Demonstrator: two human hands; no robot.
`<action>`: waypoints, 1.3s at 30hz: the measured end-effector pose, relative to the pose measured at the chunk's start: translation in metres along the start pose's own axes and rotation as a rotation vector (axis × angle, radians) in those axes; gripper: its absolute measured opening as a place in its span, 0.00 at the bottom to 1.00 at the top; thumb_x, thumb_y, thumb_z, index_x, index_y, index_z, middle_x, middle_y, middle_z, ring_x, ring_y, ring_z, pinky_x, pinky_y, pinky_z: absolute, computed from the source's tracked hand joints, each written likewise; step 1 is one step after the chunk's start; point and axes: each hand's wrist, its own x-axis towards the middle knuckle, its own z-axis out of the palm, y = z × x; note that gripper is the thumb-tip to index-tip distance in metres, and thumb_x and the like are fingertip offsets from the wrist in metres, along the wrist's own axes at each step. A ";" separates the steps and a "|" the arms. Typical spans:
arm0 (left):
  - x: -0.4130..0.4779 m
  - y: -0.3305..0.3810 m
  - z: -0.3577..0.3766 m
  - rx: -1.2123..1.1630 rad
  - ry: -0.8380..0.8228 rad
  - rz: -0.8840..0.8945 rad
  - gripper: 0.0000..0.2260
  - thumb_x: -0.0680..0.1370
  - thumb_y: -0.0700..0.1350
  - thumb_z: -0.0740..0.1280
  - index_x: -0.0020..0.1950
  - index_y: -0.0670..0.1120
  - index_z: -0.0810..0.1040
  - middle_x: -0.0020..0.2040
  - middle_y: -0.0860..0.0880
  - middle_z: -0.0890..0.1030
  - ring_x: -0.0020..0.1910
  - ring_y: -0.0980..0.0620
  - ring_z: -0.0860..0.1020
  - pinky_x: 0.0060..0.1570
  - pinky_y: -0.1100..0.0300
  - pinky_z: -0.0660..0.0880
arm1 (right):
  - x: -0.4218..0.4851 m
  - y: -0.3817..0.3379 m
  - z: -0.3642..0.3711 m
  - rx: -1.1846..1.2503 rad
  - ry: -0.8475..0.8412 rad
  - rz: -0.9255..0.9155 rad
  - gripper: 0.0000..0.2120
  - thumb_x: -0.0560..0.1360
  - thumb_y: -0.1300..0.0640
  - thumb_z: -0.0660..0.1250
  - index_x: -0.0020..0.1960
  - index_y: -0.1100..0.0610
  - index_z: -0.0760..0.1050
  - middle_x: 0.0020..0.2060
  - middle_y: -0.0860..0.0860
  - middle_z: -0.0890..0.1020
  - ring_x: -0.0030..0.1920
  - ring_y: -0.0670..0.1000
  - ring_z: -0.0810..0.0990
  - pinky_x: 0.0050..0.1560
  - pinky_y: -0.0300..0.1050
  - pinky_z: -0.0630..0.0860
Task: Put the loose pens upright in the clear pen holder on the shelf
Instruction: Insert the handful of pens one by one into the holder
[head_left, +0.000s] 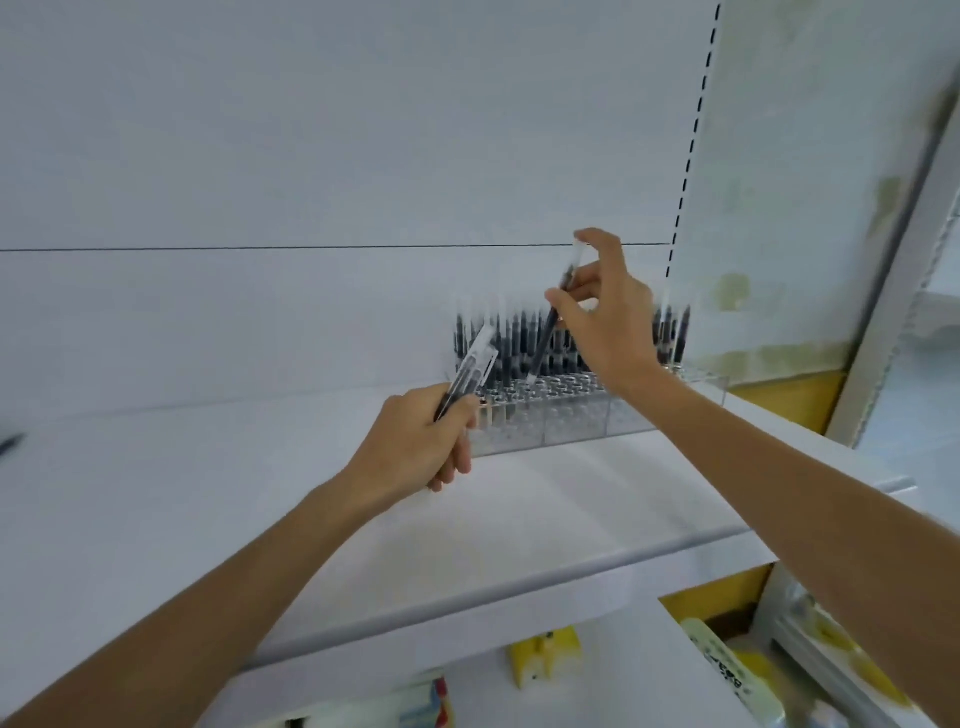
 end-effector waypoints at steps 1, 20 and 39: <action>0.002 0.000 0.005 0.028 0.019 -0.012 0.13 0.81 0.46 0.58 0.40 0.43 0.75 0.24 0.50 0.78 0.20 0.57 0.71 0.20 0.68 0.67 | 0.004 0.007 0.002 0.017 -0.038 -0.028 0.25 0.74 0.63 0.69 0.68 0.56 0.65 0.38 0.48 0.75 0.39 0.43 0.77 0.41 0.35 0.76; 0.008 0.010 0.055 0.206 0.305 -0.158 0.13 0.79 0.47 0.62 0.36 0.43 0.72 0.23 0.51 0.72 0.18 0.61 0.67 0.24 0.71 0.64 | -0.001 0.053 0.014 0.038 -0.549 -0.254 0.28 0.76 0.61 0.67 0.72 0.55 0.59 0.40 0.58 0.79 0.40 0.57 0.79 0.45 0.54 0.79; 0.027 0.035 0.084 0.002 0.362 -0.099 0.15 0.81 0.48 0.56 0.39 0.43 0.73 0.28 0.48 0.75 0.22 0.57 0.71 0.26 0.67 0.67 | -0.007 0.030 -0.022 0.570 -0.487 0.206 0.22 0.72 0.61 0.72 0.63 0.52 0.69 0.38 0.54 0.82 0.40 0.53 0.84 0.50 0.53 0.81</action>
